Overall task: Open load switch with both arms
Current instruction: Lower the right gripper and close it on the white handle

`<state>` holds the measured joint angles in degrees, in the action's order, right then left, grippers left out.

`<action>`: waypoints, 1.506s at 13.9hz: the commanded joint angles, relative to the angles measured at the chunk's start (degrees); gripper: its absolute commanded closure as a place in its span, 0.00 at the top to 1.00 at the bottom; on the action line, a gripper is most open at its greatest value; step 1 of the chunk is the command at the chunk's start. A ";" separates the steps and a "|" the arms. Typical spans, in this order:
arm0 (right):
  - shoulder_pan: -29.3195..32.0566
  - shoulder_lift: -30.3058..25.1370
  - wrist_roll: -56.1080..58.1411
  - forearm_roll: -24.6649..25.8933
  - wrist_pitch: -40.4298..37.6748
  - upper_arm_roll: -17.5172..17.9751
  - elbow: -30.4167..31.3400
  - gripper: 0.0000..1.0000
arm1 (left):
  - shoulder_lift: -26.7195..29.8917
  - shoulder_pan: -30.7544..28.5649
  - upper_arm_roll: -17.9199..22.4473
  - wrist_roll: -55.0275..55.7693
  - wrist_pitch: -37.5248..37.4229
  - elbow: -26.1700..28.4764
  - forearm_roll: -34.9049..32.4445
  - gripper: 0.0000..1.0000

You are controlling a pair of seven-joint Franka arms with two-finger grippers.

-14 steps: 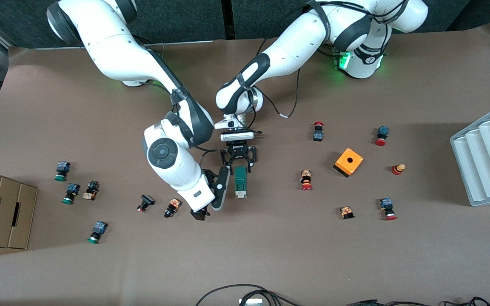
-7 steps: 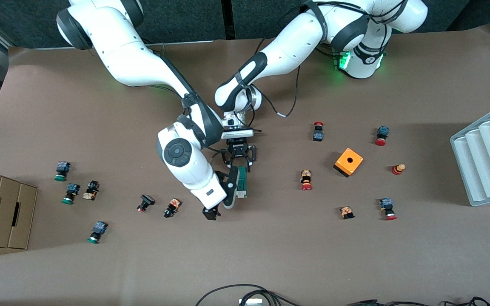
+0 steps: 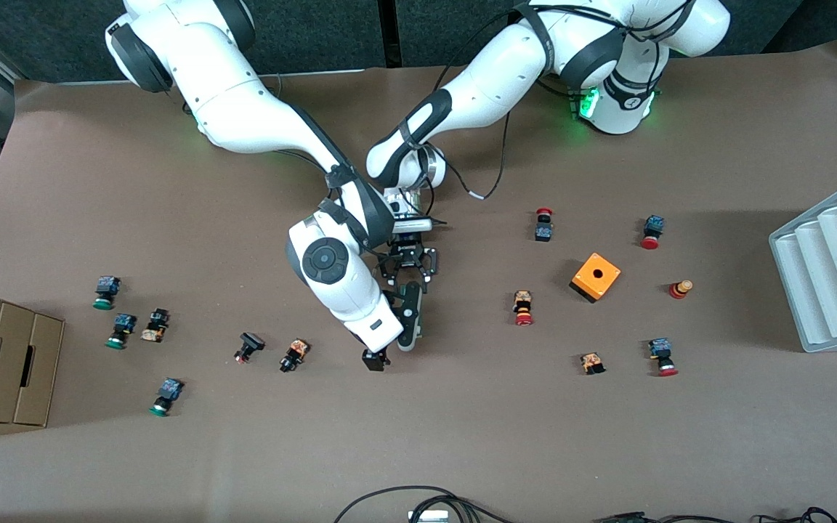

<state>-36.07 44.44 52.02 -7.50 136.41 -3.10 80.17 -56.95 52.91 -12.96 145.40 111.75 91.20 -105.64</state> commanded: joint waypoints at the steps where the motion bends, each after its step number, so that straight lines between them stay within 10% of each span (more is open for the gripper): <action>1: -1.54 1.88 -0.51 0.21 0.62 -0.59 -2.04 0.99 | -2.63 1.14 -0.14 2.70 1.19 -0.41 -0.27 0.68; 11: -5.15 4.69 -2.01 0.21 5.98 -2.52 -2.04 0.73 | -3.17 1.84 -0.14 4.46 0.40 -0.49 -0.36 0.69; 21: -5.15 6.27 -2.45 -1.10 6.76 -2.61 -2.04 0.71 | -3.08 1.84 -0.14 4.63 0.31 -0.41 -0.27 0.69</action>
<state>-40.72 49.02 50.30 -7.61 141.51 -5.20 79.69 -57.48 53.72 -12.57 146.93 110.31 91.17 -106.41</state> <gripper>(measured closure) 0.291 0.308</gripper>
